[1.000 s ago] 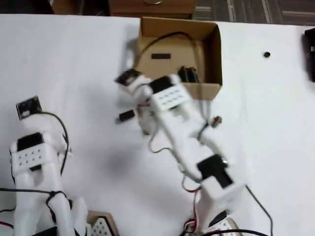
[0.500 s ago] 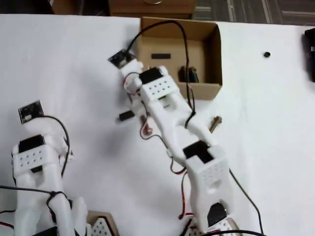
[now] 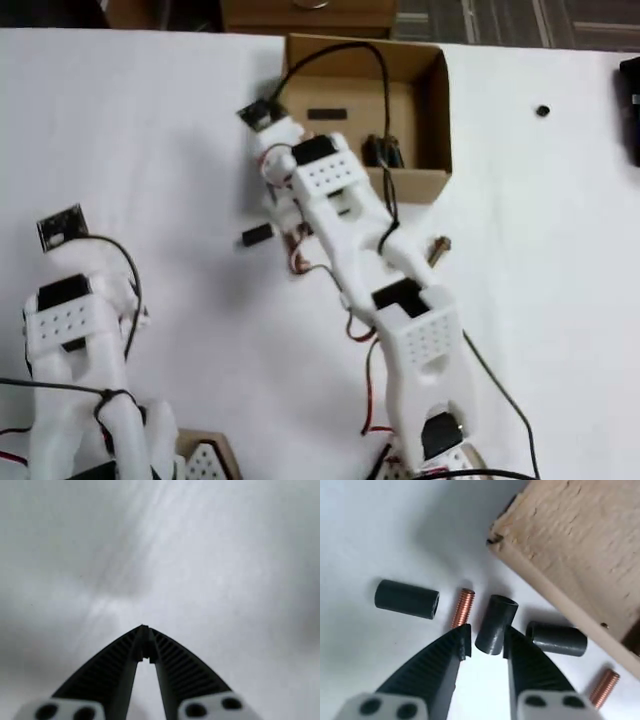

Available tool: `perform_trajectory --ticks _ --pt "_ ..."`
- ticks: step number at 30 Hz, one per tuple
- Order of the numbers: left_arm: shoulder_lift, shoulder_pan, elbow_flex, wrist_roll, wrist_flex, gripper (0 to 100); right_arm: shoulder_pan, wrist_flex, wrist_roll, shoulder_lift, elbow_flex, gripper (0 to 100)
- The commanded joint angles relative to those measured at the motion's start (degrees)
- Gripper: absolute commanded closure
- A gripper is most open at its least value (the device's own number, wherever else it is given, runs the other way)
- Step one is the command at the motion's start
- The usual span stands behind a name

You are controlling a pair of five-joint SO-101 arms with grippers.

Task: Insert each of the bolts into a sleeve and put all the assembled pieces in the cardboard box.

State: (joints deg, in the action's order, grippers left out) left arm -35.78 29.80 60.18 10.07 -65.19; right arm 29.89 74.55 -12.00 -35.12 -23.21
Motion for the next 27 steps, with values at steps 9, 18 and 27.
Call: perform_trajectory --ticks 9,18,27 --pt "-0.8 0.3 -0.1 -0.1 0.2 98 -1.1 -0.7 0.4 -0.5 -1.8 85.7" --pt "-0.8 0.3 -0.1 -0.1 0.2 98 -1.3 -4.5 0.1 -8.3 -2.3 86.1" --pt "-0.8 0.3 -0.4 -0.1 -1.0 98 -1.2 -5.9 0.2 -9.8 -2.3 98.7"
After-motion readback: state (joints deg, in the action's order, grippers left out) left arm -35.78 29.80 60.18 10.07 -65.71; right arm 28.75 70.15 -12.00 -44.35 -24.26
